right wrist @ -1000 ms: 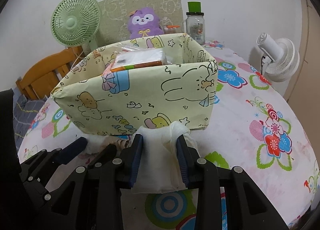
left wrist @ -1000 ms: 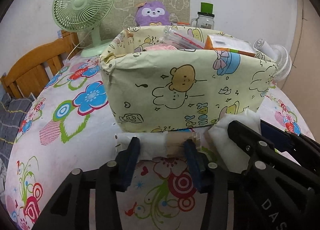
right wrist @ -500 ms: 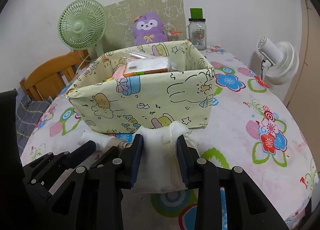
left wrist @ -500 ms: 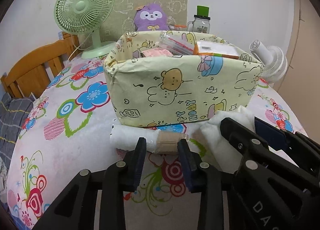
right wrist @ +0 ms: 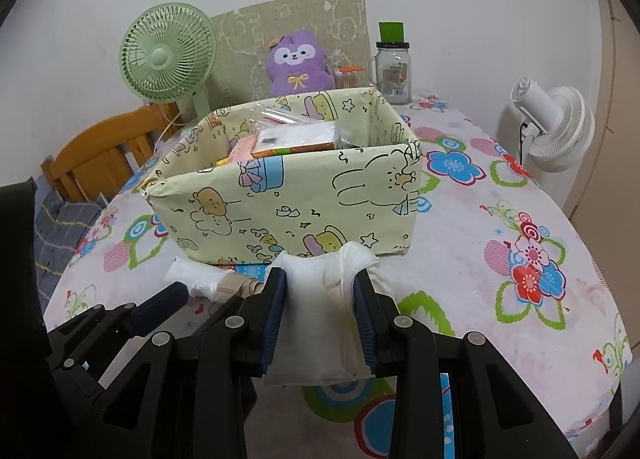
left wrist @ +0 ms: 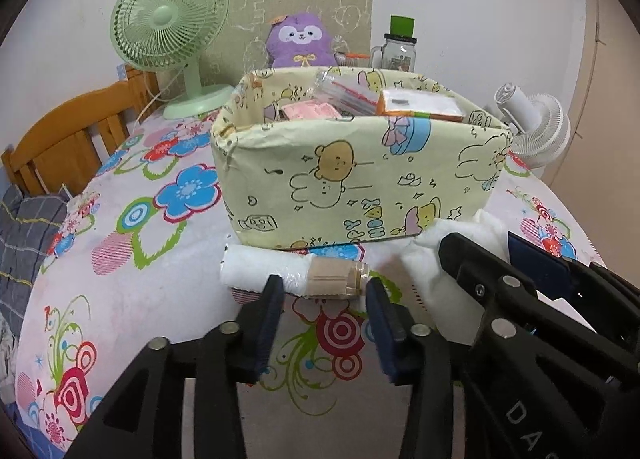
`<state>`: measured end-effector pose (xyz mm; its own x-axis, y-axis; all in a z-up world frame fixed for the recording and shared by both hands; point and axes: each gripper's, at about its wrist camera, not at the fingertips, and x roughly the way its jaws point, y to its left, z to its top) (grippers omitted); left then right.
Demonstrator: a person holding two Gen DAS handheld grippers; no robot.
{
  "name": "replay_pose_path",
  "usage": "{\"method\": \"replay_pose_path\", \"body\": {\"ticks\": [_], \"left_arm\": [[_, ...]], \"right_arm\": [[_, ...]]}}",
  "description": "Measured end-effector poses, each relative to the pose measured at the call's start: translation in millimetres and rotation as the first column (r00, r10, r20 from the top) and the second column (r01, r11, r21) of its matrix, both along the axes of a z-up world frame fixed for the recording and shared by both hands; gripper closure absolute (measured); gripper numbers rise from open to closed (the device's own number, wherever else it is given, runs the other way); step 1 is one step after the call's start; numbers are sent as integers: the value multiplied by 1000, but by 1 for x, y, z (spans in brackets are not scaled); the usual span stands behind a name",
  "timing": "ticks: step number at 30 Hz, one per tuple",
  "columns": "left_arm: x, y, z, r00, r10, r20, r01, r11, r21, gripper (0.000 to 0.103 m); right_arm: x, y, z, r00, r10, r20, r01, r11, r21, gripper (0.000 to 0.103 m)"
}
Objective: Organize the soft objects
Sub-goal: 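Close the left tool on the white taped roll while the right tool holds the cloth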
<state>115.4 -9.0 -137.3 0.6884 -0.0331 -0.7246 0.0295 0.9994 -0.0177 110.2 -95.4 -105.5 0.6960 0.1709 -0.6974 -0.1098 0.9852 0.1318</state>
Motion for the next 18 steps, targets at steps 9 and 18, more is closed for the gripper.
{"method": "replay_pose_path", "body": {"ticks": [9, 18], "left_arm": [[15, -1, -11, 999, -12, -42, 11, 1000, -22, 21], [30, -3, -18, 998, -3, -58, 2, 1000, -20, 15]], "right_arm": [[12, -1, -8, 1000, -12, -20, 11, 1000, -20, 66], [28, -4, -13, 999, -15, -35, 14, 1000, -28, 66]]}}
